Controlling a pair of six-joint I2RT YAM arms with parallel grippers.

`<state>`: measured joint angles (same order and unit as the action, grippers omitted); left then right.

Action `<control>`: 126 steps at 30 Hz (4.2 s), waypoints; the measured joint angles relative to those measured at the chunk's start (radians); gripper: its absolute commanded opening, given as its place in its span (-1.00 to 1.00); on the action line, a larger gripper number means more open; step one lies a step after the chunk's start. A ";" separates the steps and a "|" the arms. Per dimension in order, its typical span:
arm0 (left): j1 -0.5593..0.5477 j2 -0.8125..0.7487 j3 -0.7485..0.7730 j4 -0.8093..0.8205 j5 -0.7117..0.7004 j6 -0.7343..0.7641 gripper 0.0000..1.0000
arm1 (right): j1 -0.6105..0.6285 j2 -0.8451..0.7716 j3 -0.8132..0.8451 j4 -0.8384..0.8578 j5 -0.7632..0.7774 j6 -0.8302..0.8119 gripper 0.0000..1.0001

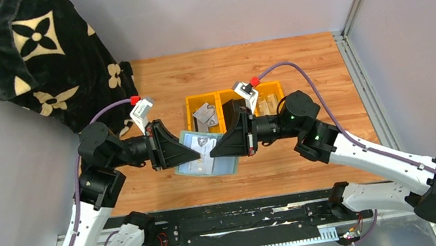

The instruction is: Take the credit cards out of the card holder

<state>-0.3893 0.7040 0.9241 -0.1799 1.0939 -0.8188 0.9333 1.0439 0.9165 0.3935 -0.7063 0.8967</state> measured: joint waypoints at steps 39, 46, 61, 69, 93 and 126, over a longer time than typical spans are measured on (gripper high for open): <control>0.021 0.080 0.313 -0.548 -0.262 0.610 -1.00 | -0.241 -0.189 0.065 -0.527 0.076 -0.257 -1.00; 0.022 0.078 0.332 -0.684 -0.286 0.811 -1.00 | -0.407 -0.105 0.222 -0.863 0.294 -0.473 -1.00; 0.022 -0.148 0.356 -0.756 -0.105 1.177 -1.00 | -0.590 0.268 0.306 -0.998 0.544 -0.715 -1.00; 0.021 -0.231 0.354 -0.762 -0.032 1.369 -1.00 | -0.590 0.409 0.308 -0.982 0.513 -0.760 -1.00; 0.022 -0.308 0.286 -0.769 0.018 1.680 -1.00 | -0.590 0.605 0.414 -0.960 0.474 -0.839 -1.00; 0.022 -0.365 -0.011 -0.262 -0.201 0.830 -1.00 | -0.140 -0.031 -0.027 -0.351 0.044 -0.543 0.62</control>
<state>-0.3676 0.3386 0.9134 -0.4416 0.8928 0.0113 0.7937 1.0130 0.8898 0.0422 -0.6621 0.3538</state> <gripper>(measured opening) 0.055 0.805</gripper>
